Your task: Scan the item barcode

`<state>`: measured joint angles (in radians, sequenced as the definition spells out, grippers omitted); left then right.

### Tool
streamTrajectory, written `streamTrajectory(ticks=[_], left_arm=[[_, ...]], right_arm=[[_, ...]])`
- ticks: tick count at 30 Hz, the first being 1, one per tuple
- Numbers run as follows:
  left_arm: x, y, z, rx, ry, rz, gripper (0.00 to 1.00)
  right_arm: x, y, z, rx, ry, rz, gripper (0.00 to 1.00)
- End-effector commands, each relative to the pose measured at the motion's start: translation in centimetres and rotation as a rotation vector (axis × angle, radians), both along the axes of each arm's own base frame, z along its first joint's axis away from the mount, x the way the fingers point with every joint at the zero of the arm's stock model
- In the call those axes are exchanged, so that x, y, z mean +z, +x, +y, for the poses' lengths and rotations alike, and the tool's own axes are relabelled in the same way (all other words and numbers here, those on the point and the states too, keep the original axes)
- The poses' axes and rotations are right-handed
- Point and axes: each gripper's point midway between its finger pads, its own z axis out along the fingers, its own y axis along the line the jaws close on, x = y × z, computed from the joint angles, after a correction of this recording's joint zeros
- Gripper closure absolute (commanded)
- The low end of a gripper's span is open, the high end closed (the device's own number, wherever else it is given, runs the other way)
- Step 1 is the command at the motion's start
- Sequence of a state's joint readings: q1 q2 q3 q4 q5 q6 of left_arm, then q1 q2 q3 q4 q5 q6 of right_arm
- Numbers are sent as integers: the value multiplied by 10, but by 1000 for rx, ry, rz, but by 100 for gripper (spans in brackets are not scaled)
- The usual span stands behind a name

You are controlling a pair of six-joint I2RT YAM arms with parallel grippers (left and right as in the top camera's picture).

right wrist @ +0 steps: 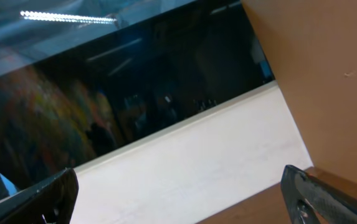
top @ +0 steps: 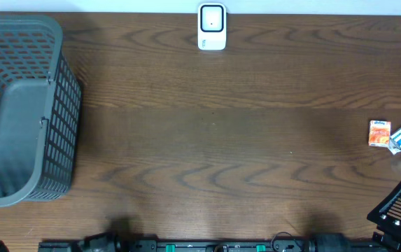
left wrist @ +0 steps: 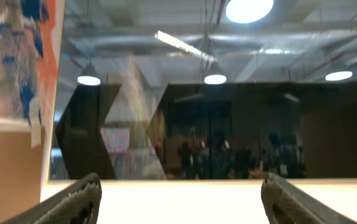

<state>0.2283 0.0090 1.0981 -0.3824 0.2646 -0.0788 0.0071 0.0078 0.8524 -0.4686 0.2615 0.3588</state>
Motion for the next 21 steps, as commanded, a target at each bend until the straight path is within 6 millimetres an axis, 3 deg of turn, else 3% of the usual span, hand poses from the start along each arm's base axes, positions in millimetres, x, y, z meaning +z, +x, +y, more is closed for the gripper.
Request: streamTrajectory(ticks=[1, 6, 14, 17, 21], left_arm=[[1, 6, -1, -13, 8, -26, 17], [1, 12, 0, -17, 12, -43, 17], [-4, 22, 2, -41, 7, -33, 17], [-11, 37, 5, -41, 5, -23, 17], [-35, 66, 11, -42, -12, 50, 17]], right_arm=[[-10, 13, 2, 50, 97, -7, 1], [-64, 59, 3, 141, 390, 32, 1], [-133, 115, 7, 160, 393, 34, 1], [-160, 128, 12, 181, 389, 57, 1], [-184, 137, 19, 215, 380, 85, 1]])
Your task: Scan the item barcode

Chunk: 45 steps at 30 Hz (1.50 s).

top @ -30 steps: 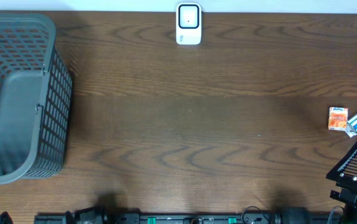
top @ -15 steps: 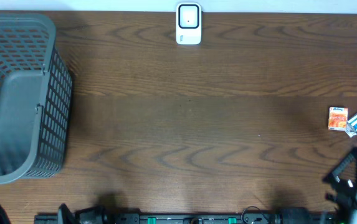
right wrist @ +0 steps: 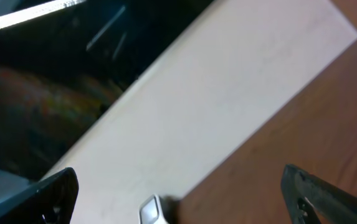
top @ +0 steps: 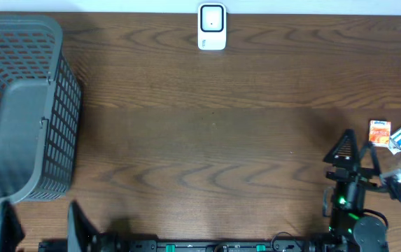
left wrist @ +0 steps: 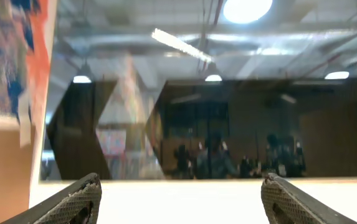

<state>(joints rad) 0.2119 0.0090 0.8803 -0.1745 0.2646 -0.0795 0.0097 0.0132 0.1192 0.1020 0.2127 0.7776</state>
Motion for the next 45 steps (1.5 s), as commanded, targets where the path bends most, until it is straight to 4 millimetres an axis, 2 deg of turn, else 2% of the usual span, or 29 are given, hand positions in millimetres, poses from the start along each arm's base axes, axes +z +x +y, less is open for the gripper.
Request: streamTrajectory(ticks=[1, 6, 10, 13, 18, 22, 27, 30, 37, 45], left_arm=[[-21, 22, 2, -25, -13, 60, 17], [-64, 61, 8, -34, -34, 176, 17], [-102, 89, -2, -117, -8, 261, 17], [-130, 107, 0, -129, -17, 316, 17], [-168, 129, 4, -135, -32, 376, 17], [-203, 143, 4, -151, -47, 449, 17], [-251, 154, -10, -249, -40, 545, 17], [-275, 160, -11, -268, -52, 588, 17], [-297, 165, -5, -251, -115, 625, 17], [-328, 172, 42, -44, -437, 675, 17]], right_arm=[[-16, 6, 9, 50, 6, 16, 1], [-45, 12, 11, 62, 5, 96, 1], [-71, 15, 10, 55, 6, 178, 1], [-94, 14, 9, 49, 0, 276, 1], [-99, 15, 11, 54, -114, 315, 1], [-99, 16, 11, 50, -119, 319, 1], [-99, 16, 11, 50, -119, 319, 1], [-99, 16, 11, 50, -119, 319, 1], [-99, 16, 11, 50, -119, 319, 1], [-99, 16, 11, 50, -119, 319, 1]])
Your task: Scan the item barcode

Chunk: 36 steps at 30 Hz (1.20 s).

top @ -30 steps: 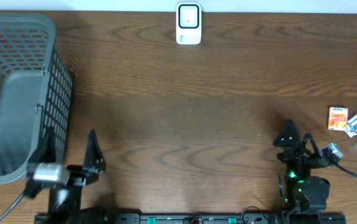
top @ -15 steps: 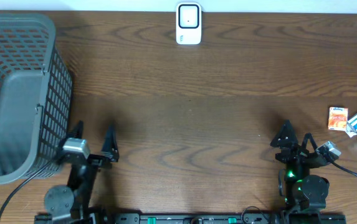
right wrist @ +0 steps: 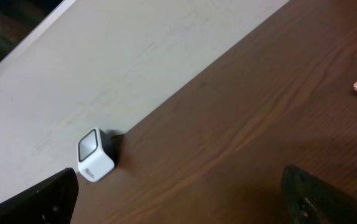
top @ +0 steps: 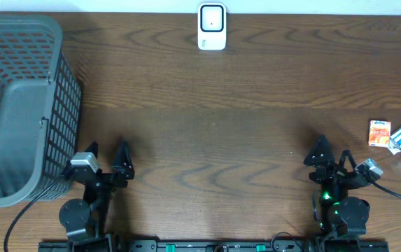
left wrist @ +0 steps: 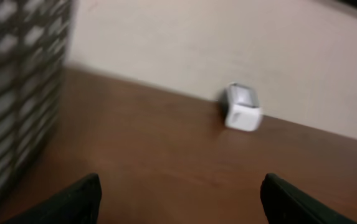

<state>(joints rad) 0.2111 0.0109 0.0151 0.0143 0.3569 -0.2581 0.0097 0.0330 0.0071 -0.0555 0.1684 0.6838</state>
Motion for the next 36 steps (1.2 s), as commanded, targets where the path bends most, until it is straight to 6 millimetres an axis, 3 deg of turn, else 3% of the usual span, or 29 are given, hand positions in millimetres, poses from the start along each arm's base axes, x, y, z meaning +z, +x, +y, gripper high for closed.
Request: streamTrajectory(ticks=[1, 10, 36], left_arm=[[-11, 0, 22, 141, -105, 35, 17], [-23, 0, 19, 177, -91, 83, 17], [-24, 0, 19, 185, -87, 88, 17]], right_arm=[[-3, 0, 3, 14, -19, 13, 1], [-3, 0, 3, 14, -19, 13, 1], [5, -1, 3, 12, -19, -22, 1]])
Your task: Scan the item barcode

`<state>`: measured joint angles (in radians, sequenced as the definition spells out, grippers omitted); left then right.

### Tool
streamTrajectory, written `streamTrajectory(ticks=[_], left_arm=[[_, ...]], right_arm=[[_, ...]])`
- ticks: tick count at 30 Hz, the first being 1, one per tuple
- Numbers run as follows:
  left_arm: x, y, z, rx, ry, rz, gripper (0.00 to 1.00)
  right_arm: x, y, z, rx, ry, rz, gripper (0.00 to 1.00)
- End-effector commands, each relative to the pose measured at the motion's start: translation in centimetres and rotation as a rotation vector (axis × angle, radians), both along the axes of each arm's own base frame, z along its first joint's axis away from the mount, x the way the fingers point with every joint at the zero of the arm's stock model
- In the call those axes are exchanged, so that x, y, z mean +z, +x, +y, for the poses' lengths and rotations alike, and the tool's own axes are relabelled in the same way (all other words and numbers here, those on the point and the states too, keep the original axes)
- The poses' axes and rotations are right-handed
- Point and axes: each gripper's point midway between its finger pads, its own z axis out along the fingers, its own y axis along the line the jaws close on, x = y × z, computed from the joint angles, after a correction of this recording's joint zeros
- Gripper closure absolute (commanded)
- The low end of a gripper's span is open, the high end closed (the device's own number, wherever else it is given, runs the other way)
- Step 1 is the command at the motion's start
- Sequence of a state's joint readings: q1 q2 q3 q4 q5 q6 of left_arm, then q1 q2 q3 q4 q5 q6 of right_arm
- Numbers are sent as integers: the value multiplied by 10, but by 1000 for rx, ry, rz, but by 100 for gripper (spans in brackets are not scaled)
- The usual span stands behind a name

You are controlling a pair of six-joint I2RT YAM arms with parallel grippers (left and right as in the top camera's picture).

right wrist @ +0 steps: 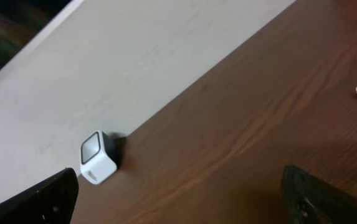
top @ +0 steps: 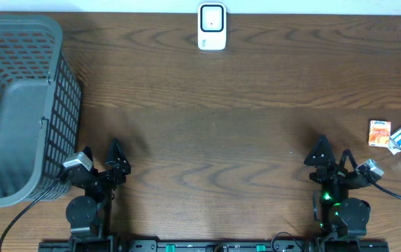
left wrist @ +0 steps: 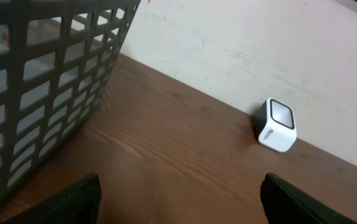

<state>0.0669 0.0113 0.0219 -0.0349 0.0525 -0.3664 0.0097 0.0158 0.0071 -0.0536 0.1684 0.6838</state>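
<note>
The white scanner [top: 212, 26] stands at the table's far edge, also seen as the scanner [left wrist: 276, 124] and the scanner [right wrist: 97, 165]. An orange packet [top: 379, 133] lies at the right edge, with a white and blue packet beside it; a corner of the orange packet shows in the right wrist view. My left gripper [top: 102, 155] hovers open near the front left, empty, with its fingers [left wrist: 81, 196] wide apart. My right gripper [top: 332, 155] hovers open near the front right, left of the packets, nothing between its fingers [right wrist: 318, 196].
A large grey mesh basket [top: 18, 105] fills the left side, its wall [left wrist: 41, 93] close by my left gripper. A green-lidded can and a red item sit at the right edge.
My left gripper has shifted a little toward the basket and turned; the basket wall now fills the left of its view. The right arm has barely moved. Both grippers stay open.
Both arms started low at the front edge, wrist cameras facing the room. Then the right gripper stood over the table near the packets and the left at the front left corner. Later both hovered over the front of the table facing the scanner, as now.
</note>
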Motion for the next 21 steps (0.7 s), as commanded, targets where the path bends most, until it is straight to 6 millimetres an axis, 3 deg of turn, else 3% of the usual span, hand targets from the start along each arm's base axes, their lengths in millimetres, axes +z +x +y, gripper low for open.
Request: streamTrajectory(ticks=[1, 12, 14, 16, 21], left_arm=[[-15, -1, 2, 15, -2, 42, 17], [-15, -1, 2, 15, -2, 42, 17], [-15, -1, 2, 15, -2, 42, 17], [-15, -1, 2, 15, -2, 42, 17], [-15, -1, 2, 15, -2, 42, 17]], right_arm=[[1, 0, 2, 12, -19, -4, 1], [1, 0, 2, 11, -25, -1, 1], [1, -1, -1, 3, -193, 25, 1], [-1, 1, 14, 104, -432, 55, 1], [-3, 1, 17, 132, -554, 69, 1]])
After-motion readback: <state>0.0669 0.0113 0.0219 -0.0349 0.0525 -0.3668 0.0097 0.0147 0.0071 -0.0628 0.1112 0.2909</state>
